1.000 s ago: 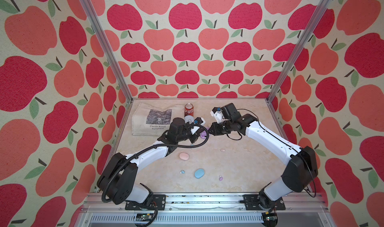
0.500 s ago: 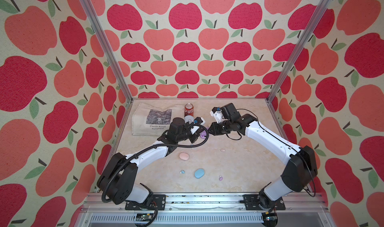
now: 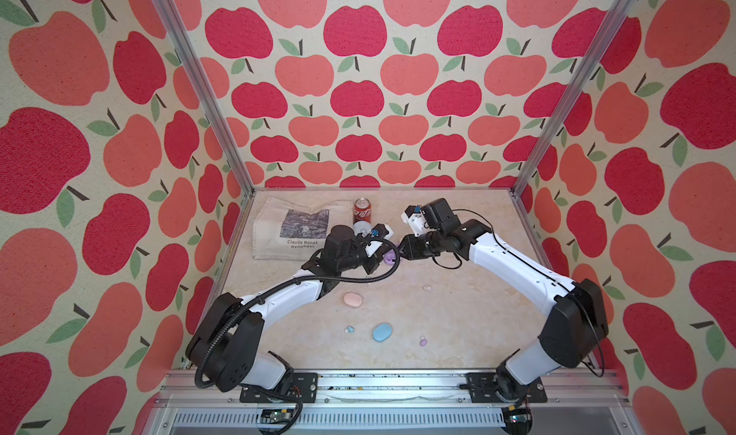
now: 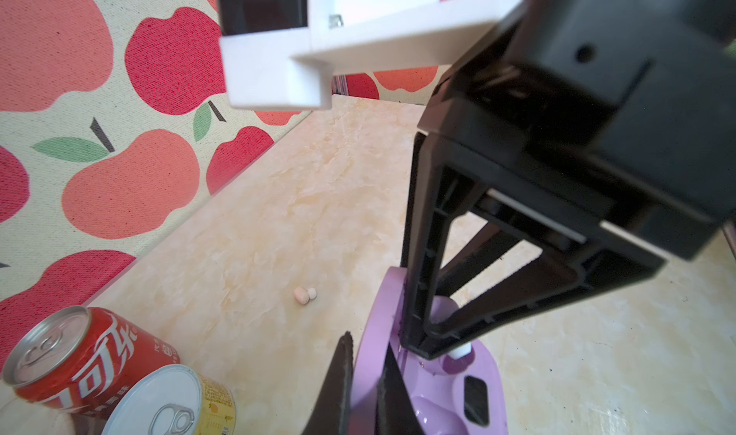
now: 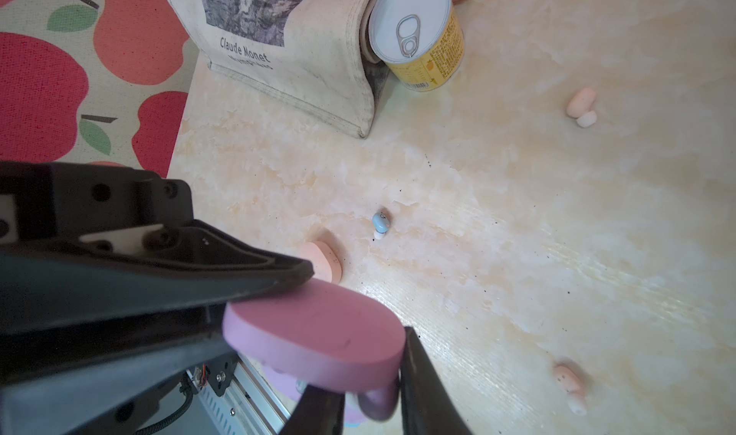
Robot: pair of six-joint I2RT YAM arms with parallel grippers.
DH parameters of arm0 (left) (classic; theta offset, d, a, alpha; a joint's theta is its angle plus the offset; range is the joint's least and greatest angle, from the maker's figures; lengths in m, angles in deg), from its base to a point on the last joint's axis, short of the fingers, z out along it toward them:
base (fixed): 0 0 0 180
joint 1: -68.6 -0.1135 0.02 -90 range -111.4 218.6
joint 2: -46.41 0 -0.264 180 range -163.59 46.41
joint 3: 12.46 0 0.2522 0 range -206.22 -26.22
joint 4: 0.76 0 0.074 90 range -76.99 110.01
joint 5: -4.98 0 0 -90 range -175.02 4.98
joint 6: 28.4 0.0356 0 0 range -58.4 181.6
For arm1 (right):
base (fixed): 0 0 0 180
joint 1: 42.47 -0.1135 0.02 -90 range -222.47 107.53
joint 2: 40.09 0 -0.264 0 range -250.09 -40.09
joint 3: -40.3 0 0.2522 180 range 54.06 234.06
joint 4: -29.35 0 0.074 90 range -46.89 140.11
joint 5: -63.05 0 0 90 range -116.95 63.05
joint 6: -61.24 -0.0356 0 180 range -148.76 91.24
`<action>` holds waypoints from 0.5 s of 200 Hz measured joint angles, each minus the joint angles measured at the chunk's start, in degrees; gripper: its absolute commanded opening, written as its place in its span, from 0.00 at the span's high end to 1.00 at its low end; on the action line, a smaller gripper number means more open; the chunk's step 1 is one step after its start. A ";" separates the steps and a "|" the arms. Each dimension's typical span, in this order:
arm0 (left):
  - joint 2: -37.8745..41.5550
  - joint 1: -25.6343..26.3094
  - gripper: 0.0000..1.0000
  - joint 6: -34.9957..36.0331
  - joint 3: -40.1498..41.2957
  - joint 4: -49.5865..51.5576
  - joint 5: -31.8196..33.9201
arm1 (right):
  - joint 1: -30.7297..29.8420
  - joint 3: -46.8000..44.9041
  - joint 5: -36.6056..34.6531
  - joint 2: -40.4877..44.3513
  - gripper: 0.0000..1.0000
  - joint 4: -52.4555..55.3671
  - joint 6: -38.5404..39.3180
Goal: Insert wireless bluetooth earbuds into charging case
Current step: Insert the wireless bluetooth earbud into the charging case.
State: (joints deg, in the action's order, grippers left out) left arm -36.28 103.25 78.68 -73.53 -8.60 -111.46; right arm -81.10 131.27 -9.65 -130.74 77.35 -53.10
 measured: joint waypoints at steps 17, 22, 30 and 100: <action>-0.35 0.00 1.00 -0.02 -0.02 -0.46 -0.02 | 0.00 0.00 0.00 0.00 0.71 -0.17 -0.17; -0.48 0.00 1.00 -0.04 -0.02 -0.57 -0.02 | 0.00 0.00 -0.02 0.00 0.71 -0.17 -0.20; -0.63 0.00 1.00 -0.07 0.00 -0.90 -0.02 | 0.00 0.00 -0.04 0.00 0.71 -0.17 -0.37; -1.01 0.00 1.00 -0.96 0.00 -1.88 0.02 | 0.02 0.00 -0.24 0.33 0.70 -0.20 -1.31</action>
State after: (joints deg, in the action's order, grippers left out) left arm -37.29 103.25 77.72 -73.53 -10.48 -111.44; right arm -81.08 131.27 -9.89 -130.42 77.15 -54.41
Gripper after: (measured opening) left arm 0.106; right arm 0.301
